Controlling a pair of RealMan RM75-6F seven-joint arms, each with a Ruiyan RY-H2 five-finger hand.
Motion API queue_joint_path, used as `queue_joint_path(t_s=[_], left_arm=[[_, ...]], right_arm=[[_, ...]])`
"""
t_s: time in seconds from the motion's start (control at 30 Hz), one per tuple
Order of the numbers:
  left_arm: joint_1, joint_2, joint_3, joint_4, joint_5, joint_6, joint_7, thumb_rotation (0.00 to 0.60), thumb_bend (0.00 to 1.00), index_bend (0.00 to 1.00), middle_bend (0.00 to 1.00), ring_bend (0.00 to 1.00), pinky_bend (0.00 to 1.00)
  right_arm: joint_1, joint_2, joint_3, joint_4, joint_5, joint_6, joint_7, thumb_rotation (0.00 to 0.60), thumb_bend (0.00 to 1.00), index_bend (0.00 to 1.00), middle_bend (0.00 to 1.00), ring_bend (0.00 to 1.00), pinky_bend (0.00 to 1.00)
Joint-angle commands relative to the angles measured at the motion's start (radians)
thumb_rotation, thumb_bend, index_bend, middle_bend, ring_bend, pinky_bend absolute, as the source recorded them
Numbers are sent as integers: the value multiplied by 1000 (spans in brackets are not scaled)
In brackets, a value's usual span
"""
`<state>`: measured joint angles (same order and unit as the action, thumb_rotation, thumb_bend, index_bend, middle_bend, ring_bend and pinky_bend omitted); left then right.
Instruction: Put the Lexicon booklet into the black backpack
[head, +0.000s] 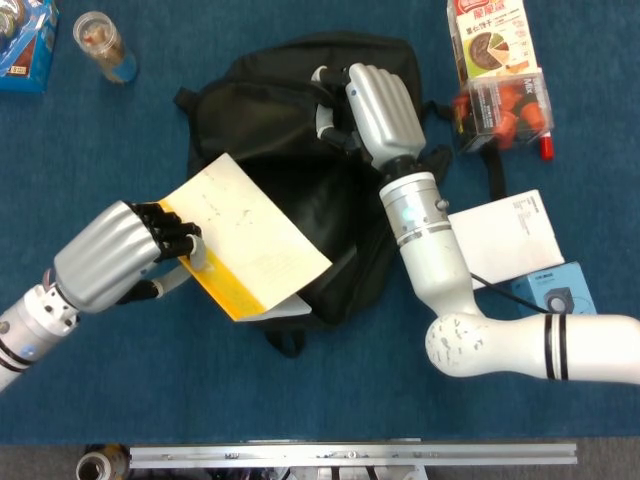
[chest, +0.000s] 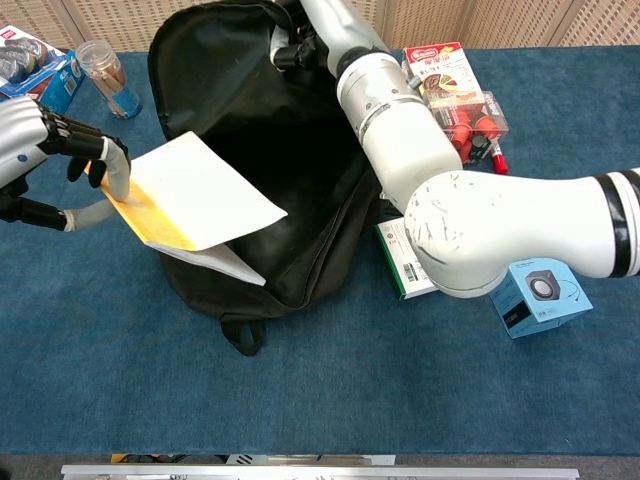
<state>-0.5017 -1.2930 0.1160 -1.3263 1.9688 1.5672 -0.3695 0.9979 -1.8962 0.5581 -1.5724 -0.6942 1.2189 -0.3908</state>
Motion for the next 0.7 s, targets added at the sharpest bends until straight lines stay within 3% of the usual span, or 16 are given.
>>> queue_joint_path(t_s=[0.03,0.33,0.7], left_arm=[[10,9,8,-3,2,15,0,600,346,654,662,603,683],[6,19,8,-67,25,49,-26,600,346,654,662,602,683],[-66,-18,-32,-156,-1,-55,-34,600,346,653,662,602,682]], right_arm=[[-1,3,3,2,5,-4,3,600,738,733,624,636,869],[13,-11,12,34,15,-14,14,600,735,732,624,636,869],[25,-32,25,35,13,-13,37,600,733,732,624,635,869]])
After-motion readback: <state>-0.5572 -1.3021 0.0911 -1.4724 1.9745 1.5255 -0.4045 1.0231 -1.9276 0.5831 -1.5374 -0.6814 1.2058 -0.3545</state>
